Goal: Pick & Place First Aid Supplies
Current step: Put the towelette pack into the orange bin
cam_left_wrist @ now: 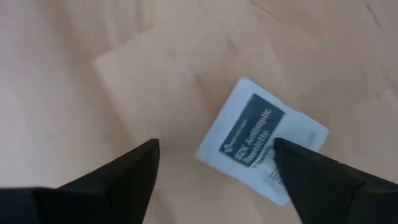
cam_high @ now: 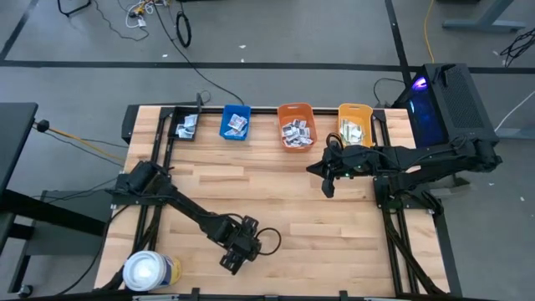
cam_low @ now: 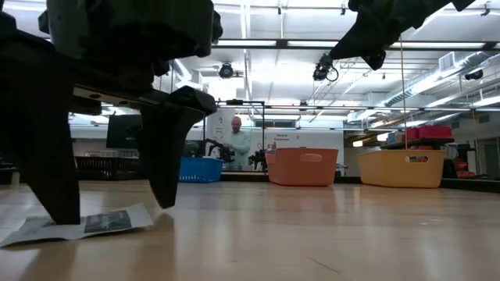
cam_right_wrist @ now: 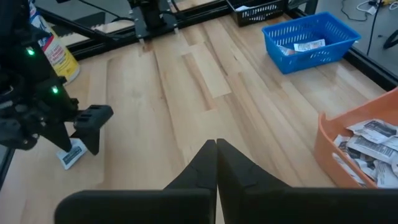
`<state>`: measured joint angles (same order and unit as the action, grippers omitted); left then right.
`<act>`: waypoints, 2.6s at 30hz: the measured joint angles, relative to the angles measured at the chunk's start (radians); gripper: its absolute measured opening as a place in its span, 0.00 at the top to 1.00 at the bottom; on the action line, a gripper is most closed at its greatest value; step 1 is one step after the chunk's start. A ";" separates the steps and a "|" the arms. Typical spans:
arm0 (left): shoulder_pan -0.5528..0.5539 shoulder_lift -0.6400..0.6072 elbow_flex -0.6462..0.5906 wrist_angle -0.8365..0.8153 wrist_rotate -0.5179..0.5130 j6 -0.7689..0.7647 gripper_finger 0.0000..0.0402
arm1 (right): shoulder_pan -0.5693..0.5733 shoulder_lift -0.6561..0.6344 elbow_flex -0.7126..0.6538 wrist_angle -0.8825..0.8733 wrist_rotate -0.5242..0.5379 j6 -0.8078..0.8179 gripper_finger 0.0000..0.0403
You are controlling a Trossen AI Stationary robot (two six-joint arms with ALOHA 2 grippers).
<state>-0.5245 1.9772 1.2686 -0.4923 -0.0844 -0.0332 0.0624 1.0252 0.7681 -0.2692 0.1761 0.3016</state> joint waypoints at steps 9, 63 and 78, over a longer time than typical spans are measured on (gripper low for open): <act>0.015 0.033 0.003 0.027 0.090 0.042 0.46 | 0.000 0.000 0.000 0.001 0.000 0.004 0.99; 0.219 -0.192 0.007 -0.173 0.008 0.077 0.84 | 0.001 -0.061 -0.001 0.046 -0.130 -0.025 0.99; 0.477 -0.363 0.008 -0.182 -0.029 0.092 0.84 | -0.019 -0.149 0.000 -0.109 -0.001 -0.056 0.99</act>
<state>-0.0478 1.6147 1.2766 -0.6740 -0.1134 0.0586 0.0437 0.8762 0.7677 -0.3782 0.1747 0.2455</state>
